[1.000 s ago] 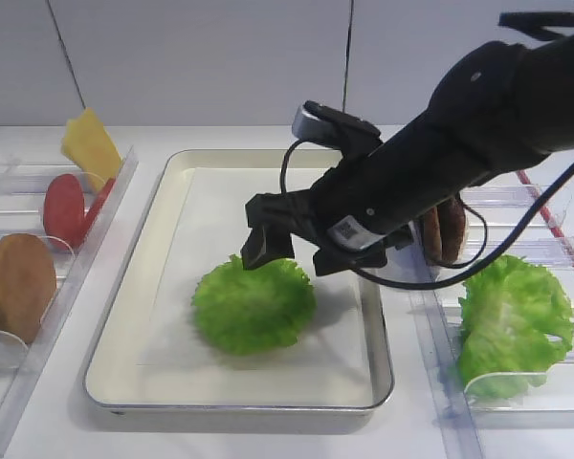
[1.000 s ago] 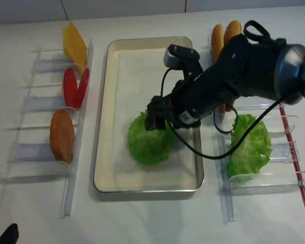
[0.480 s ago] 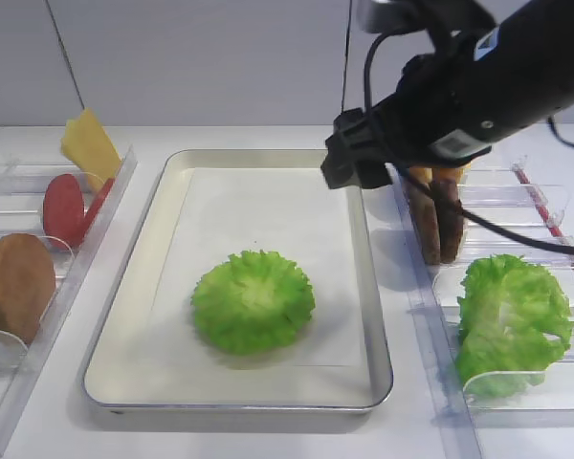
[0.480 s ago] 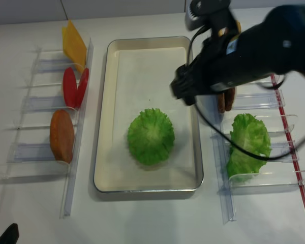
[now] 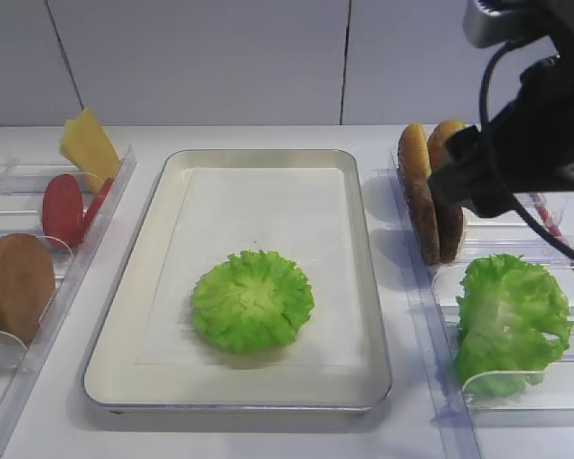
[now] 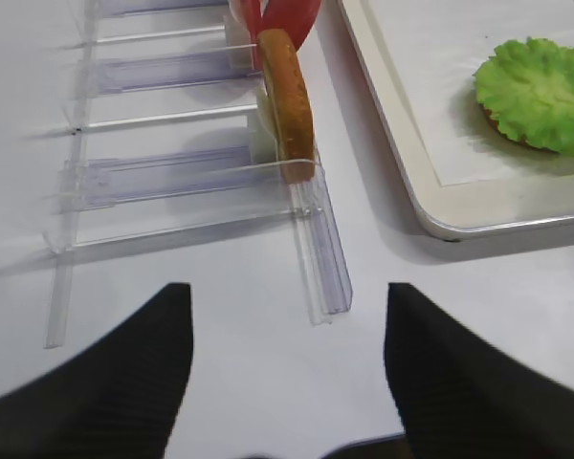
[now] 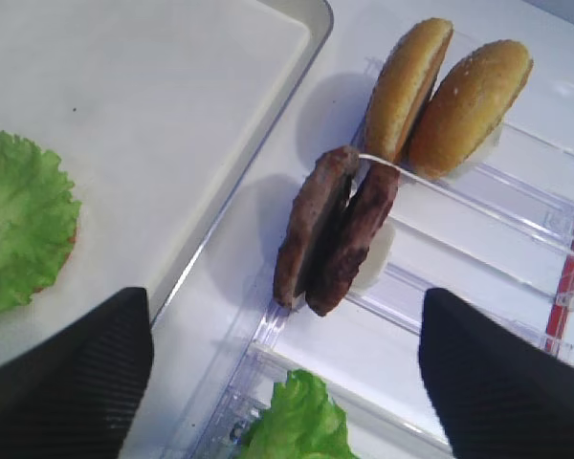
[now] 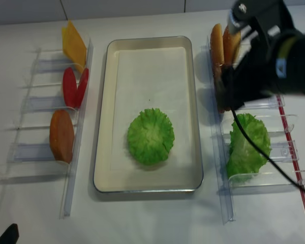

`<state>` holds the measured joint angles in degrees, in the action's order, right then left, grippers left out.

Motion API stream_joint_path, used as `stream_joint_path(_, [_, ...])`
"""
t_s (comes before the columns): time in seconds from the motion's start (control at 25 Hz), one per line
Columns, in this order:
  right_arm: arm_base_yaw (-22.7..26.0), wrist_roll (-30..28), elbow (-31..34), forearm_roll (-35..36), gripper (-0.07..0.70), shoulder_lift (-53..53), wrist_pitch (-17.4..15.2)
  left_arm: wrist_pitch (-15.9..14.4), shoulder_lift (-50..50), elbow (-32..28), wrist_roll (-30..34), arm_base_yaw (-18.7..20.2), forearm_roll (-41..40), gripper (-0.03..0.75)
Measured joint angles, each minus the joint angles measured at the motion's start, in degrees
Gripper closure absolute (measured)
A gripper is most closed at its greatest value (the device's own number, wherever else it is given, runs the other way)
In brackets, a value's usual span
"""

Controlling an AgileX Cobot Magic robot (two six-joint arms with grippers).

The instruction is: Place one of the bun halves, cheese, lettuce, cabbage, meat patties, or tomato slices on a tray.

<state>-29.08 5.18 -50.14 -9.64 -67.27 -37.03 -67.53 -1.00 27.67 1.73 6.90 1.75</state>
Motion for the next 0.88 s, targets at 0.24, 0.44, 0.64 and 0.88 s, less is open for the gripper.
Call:
stream_joint_path(0.24, [0.00,1.56,4.23,-0.13,0.079,4.11,-0.27,0.00,0.00,0.00,0.00,0.00,0.00,0.304])
stream_joint_path(0.44, [0.00,2.01,4.43,-0.35,0.080,4.23,-0.88,0.00,0.00,0.00,0.00,0.00,0.00,0.304])
stream_joint_path(0.64, [4.31,1.90,4.67,2.15,0.080,4.94,-0.88,0.00,0.00,0.00,0.00,0.00,0.00,0.304])
stream_joint_path(0.88, [12.06,-5.71,7.66,9.64,0.080,11.52,-1.49,0.00,0.00,0.00,0.00,0.00,0.00,0.304])
